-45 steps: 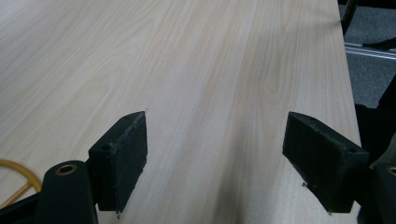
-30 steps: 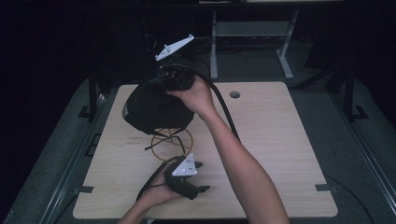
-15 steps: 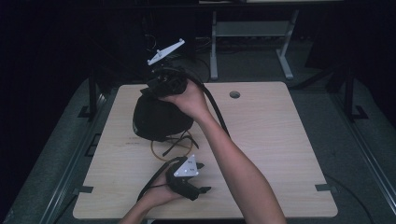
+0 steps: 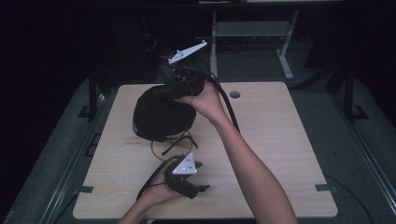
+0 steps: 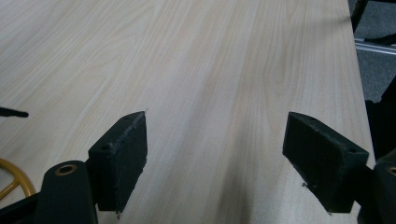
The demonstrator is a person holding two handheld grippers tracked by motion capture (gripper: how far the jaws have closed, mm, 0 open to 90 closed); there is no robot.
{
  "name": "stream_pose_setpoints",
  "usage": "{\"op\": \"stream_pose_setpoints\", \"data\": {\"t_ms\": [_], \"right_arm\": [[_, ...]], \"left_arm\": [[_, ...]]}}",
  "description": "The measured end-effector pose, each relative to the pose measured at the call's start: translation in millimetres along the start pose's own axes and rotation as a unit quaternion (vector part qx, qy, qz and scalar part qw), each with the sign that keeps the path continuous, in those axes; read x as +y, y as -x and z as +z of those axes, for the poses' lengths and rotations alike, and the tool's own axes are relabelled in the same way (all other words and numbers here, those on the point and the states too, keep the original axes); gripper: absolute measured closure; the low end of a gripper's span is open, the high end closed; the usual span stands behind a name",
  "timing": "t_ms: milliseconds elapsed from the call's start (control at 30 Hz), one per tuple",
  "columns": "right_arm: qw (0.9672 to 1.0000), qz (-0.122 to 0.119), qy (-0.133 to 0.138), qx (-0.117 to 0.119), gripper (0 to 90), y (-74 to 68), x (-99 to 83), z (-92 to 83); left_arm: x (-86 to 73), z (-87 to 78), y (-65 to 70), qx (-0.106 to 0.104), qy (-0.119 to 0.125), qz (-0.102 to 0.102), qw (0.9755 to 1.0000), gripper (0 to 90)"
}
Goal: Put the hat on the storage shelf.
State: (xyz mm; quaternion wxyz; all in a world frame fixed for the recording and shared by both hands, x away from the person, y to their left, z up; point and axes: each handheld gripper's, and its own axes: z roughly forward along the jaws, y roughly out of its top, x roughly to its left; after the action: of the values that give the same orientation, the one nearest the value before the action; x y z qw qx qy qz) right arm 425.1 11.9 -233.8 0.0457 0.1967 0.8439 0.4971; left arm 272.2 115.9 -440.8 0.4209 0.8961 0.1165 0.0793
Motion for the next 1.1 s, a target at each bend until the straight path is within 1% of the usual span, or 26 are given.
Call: {"op": "stream_pose_setpoints", "data": {"t_ms": [67,133,200,267,300,400,467,533,700,733,800,867,1100], "right_arm": [[1.0,0.006,0.003,0.0,35.9,2.6,-3.7,-5.4],[0.9999,0.012,0.011,0.002,35.2,4.8,-7.9,-10.9],[0.9998,0.014,0.01,-0.001,33.9,6.9,-11.3,-15.2],[0.9997,0.021,0.014,-0.002,32.4,9.0,-16.4,-22.2],[0.9997,0.021,0.014,-0.002,32.4,9.0,-16.4,-22.2],[0.9997,0.02,0.016,-0.007,30.9,9.8,-20.5,-29.4],[0.9996,0.021,0.013,-0.011,29.4,11.0,-21.9,-33.4],[0.9996,0.022,0.014,-0.014,28.8,11.8,-23.7,-38.5],[0.9994,0.024,0.019,-0.018,27.8,14.6,-29.5,-47.9],[0.9994,0.025,0.015,-0.017,27.3,15.1,-30.6,-49.3],[0.9993,0.026,0.015,-0.021,27.2,15.9,-33.1,-52.3],[0.9992,0.027,0.015,-0.024,26.8,16.6,-35.8,-55.5],[0.9988,0.035,0.014,-0.029,25.0,20.0,-46.9,-66.0]], "left_arm": [[-0.9,0.1,0.4,-0.001,-0.001,0.002,1.0,21.8],[-1.4,0.3,0.5,0.0,-0.001,-0.001,1.0,21.9],[-2.0,0.3,0.6,0.0,-0.001,-0.002,1.0,21.8],[-2.1,-0.1,0.9,0.001,-0.001,-0.003,1.0,21.9],[-1.9,-0.4,0.6,0.001,0.001,-0.003,1.0,21.9],[-2.2,-0.7,-0.5,0.002,-0.001,-0.007,1.0,21.9],[-2.8,-1.0,-1.9,0.002,0.0,-0.006,1.0,21.8],[-3.2,-1.8,-2.3,0.003,0.002,-0.012,0.9999,21.8],[-3.8,-2.4,-3.4,0.004,0.005,-0.012,0.9999,21.8],[-3.8,-2.5,-3.3,0.004,0.004,-0.013,0.9999,21.8],[-3.7,-2.8,-3.6,0.004,0.005,-0.012,0.9999,21.8],[-3.8,-2.9,-3.6,0.004,0.007,-0.015,0.9998,21.9],[-3.7,-3.5,-3.7,0.006,0.005,-0.013,0.9999,21.8]]}}
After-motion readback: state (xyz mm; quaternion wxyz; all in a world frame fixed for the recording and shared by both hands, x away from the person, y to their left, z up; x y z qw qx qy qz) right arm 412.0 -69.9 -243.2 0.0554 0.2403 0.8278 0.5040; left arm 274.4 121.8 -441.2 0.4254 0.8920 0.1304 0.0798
